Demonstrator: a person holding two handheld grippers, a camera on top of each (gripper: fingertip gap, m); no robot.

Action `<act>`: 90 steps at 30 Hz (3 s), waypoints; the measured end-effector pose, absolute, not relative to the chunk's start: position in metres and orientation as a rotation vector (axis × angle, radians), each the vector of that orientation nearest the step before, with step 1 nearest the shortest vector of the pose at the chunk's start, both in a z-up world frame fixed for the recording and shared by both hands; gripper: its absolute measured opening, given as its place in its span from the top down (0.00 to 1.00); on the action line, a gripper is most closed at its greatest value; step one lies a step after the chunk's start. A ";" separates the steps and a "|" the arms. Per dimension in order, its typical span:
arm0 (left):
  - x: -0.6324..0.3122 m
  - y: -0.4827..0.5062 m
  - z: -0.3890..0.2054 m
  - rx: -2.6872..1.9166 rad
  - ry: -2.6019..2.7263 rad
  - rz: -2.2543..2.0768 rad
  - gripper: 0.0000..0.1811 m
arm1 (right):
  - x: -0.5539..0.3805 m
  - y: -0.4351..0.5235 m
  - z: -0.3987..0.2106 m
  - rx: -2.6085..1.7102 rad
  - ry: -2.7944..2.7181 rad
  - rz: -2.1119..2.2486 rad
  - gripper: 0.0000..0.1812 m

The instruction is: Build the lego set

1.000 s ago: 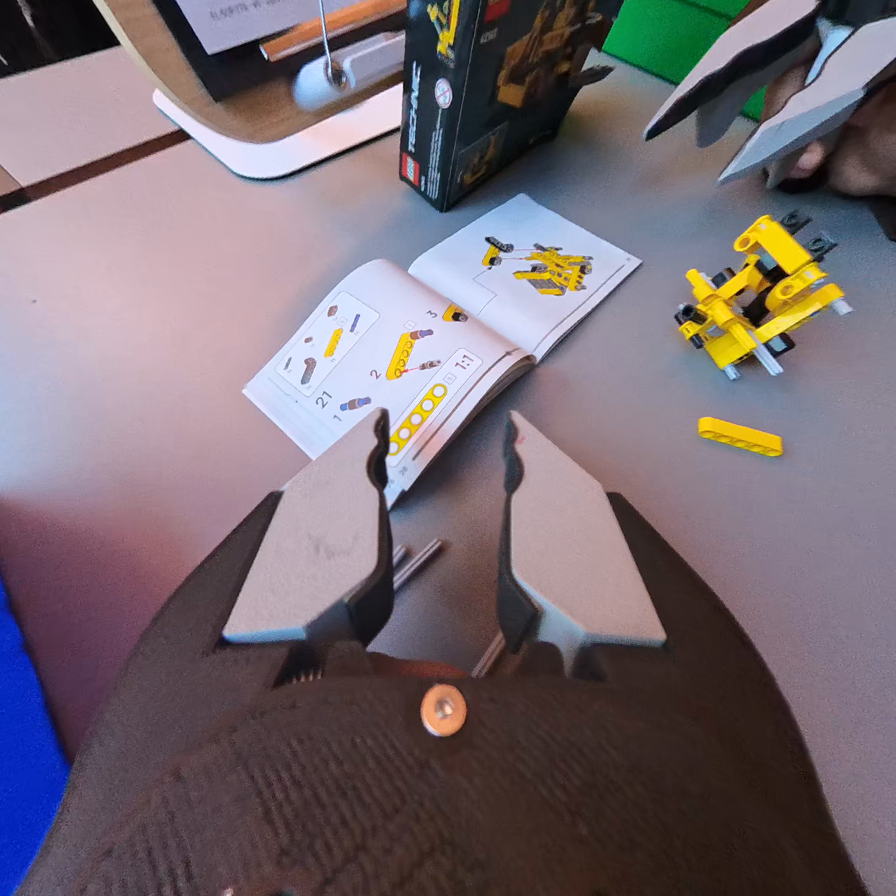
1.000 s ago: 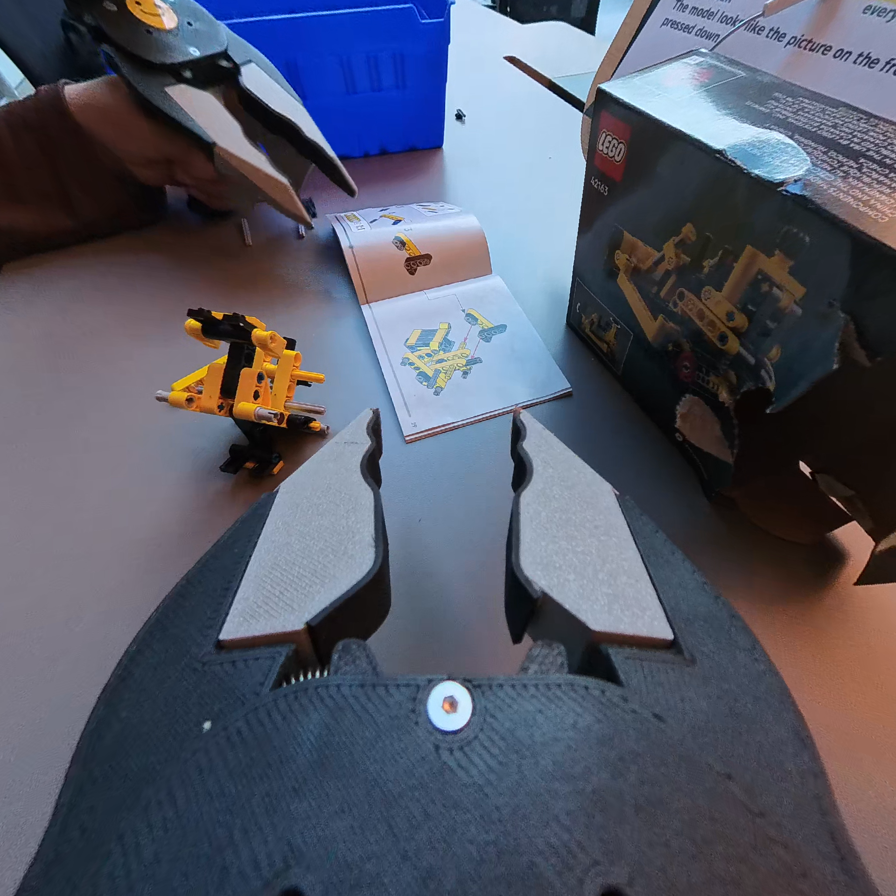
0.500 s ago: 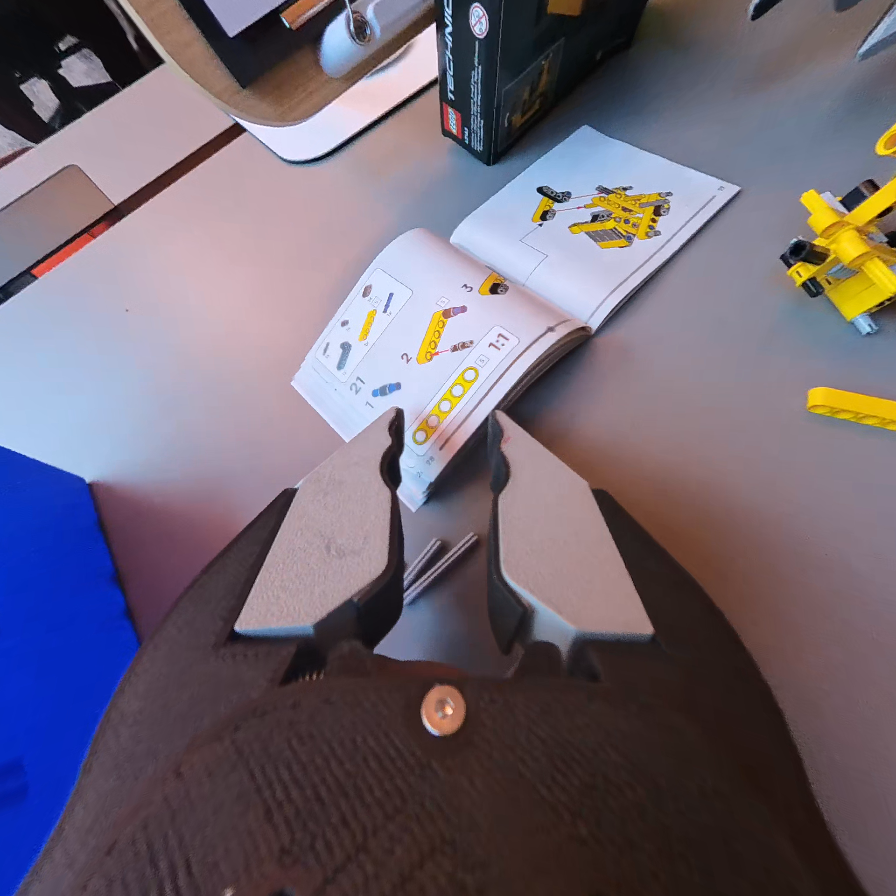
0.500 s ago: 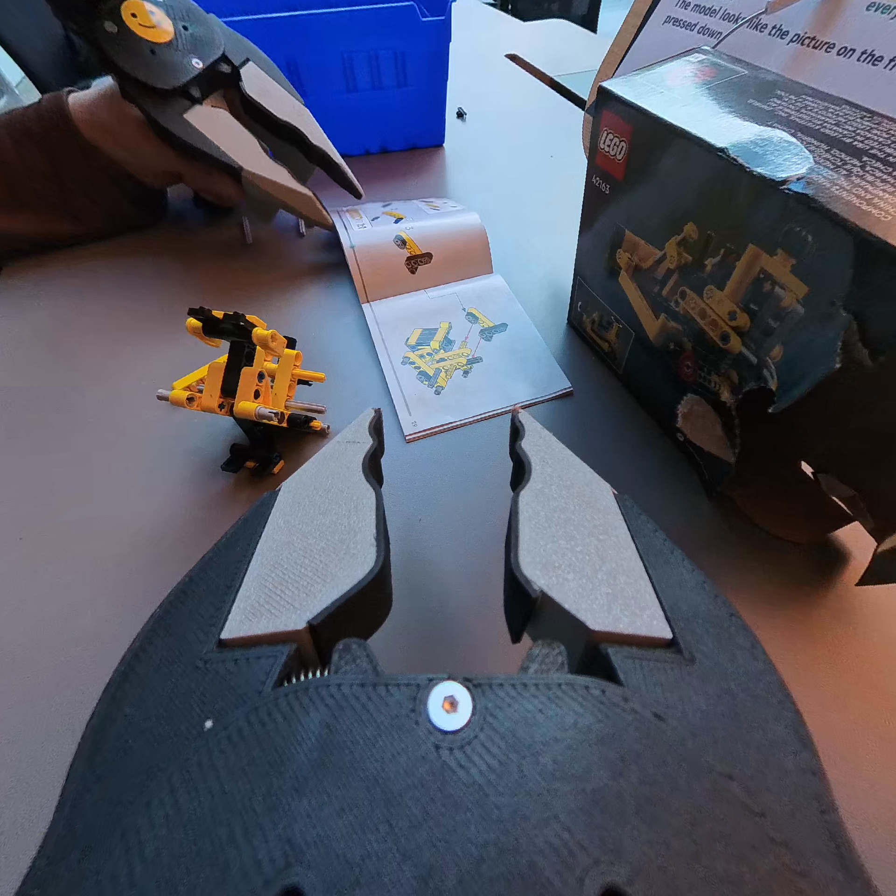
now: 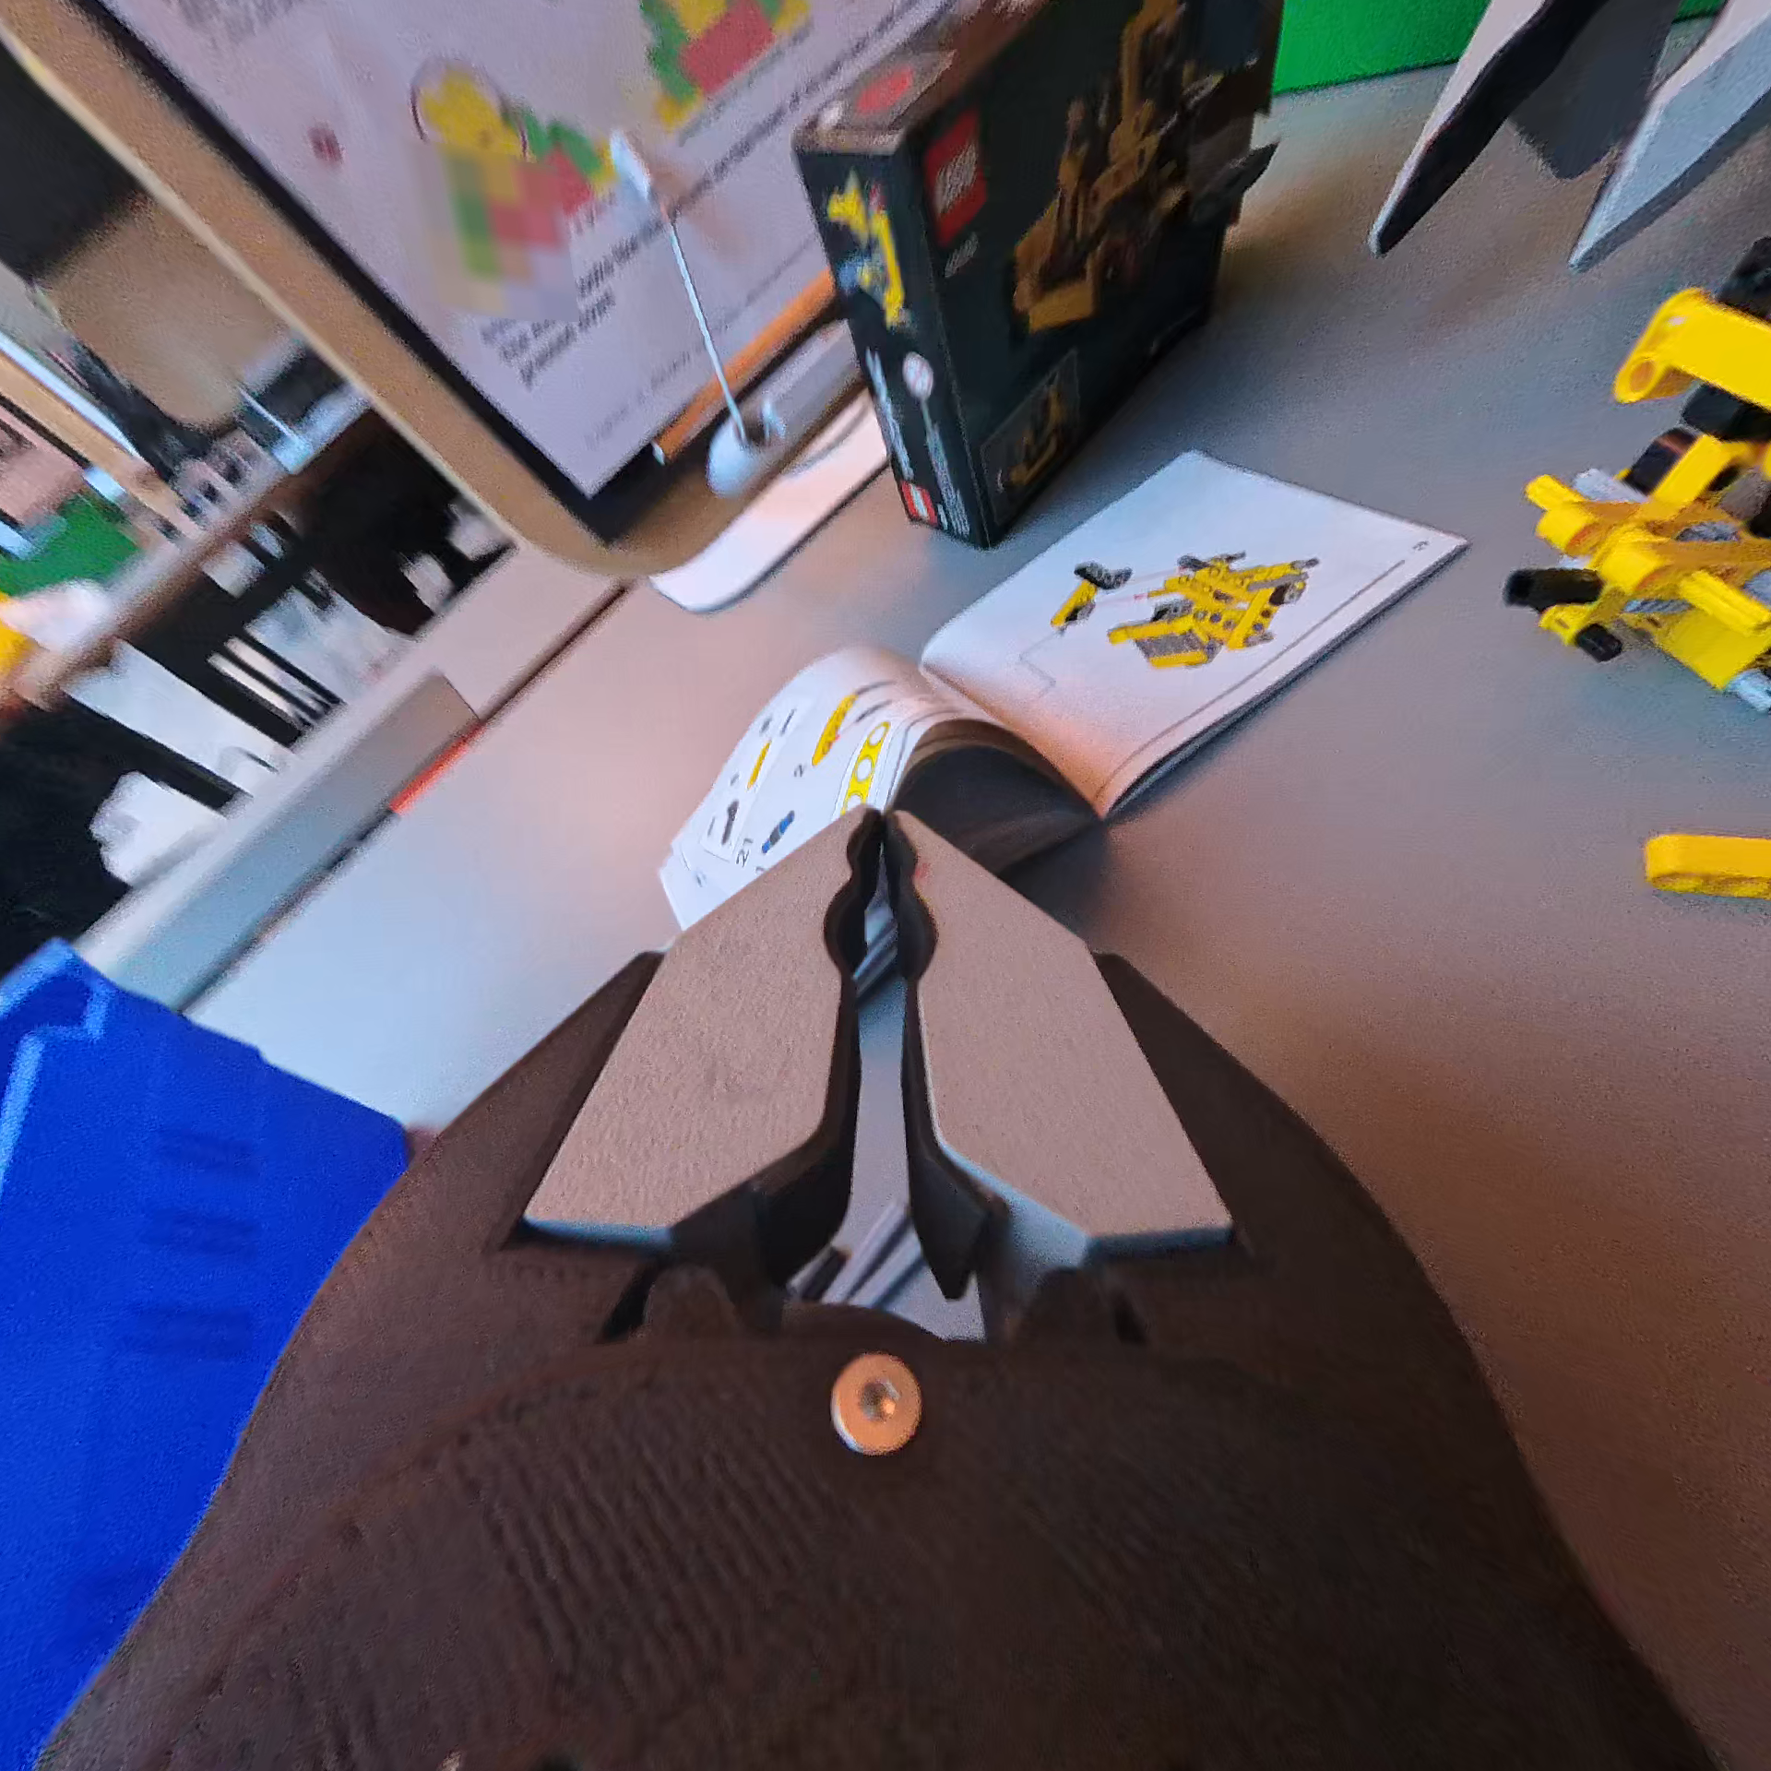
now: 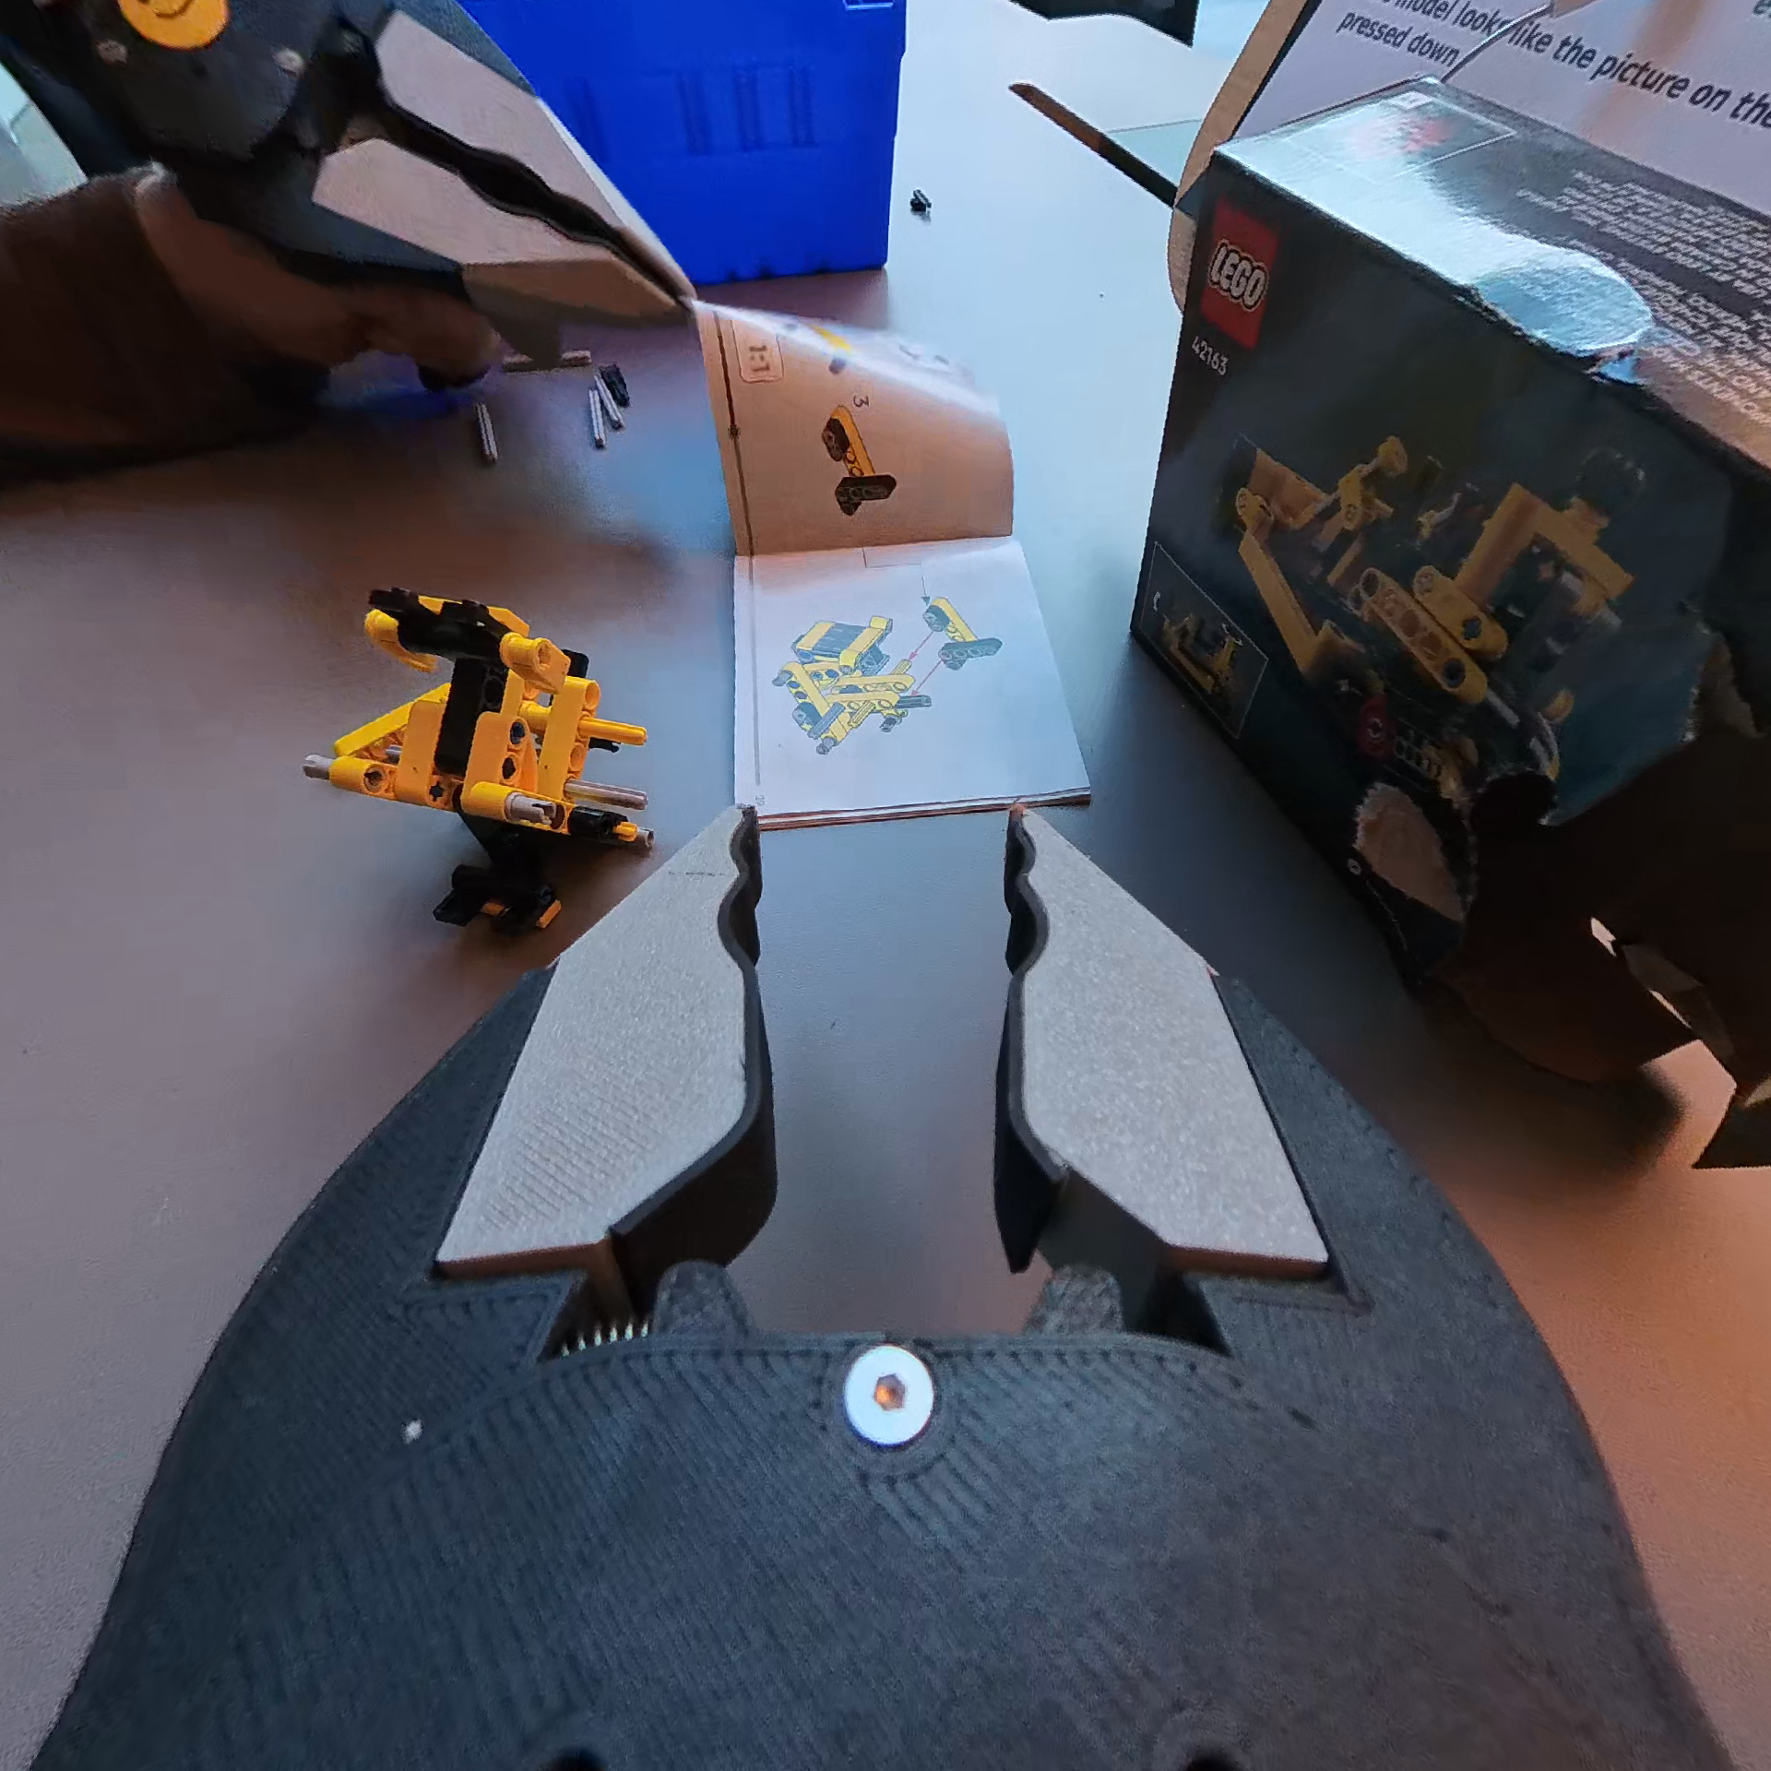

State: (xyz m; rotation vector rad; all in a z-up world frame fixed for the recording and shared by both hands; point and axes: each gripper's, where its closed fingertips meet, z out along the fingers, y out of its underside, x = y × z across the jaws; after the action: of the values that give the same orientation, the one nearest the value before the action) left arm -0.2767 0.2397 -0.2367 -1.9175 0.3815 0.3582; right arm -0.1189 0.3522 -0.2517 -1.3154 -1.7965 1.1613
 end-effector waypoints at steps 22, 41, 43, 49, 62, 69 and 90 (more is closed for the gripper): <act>-0.213 0.258 -0.215 -1.734 0.513 0.193 0.81 | -0.119 0.350 -0.252 -1.320 -1.809 1.182 0.73; -0.207 0.277 -0.289 -2.166 0.734 0.086 1.00 | -0.143 0.324 -0.291 -1.316 -2.111 1.008 0.70; -0.207 0.276 -0.291 -2.183 0.724 0.070 1.00 | -0.147 0.323 -0.290 -1.278 -2.118 0.996 0.72; -0.211 0.275 -0.286 -2.162 0.681 0.063 1.00 | -0.165 0.323 -0.295 -1.198 -2.172 0.932 0.77; -0.257 0.262 -0.260 -2.119 0.391 0.062 0.86 | -0.154 0.319 -0.285 -1.115 -2.163 1.001 1.00; -0.265 0.262 -0.264 -2.145 0.316 0.046 0.86 | -0.158 0.341 -0.263 -1.148 -1.984 1.081 1.00; -0.267 0.258 -0.272 -2.179 0.363 0.108 0.82 | -0.154 0.330 -0.251 -0.940 -1.935 1.002 1.00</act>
State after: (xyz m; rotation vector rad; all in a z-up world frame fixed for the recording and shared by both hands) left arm -0.2668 0.2584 -0.2715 -2.1791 0.3631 0.1075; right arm -0.1545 0.3300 -0.2511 -0.9396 -1.9350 1.0017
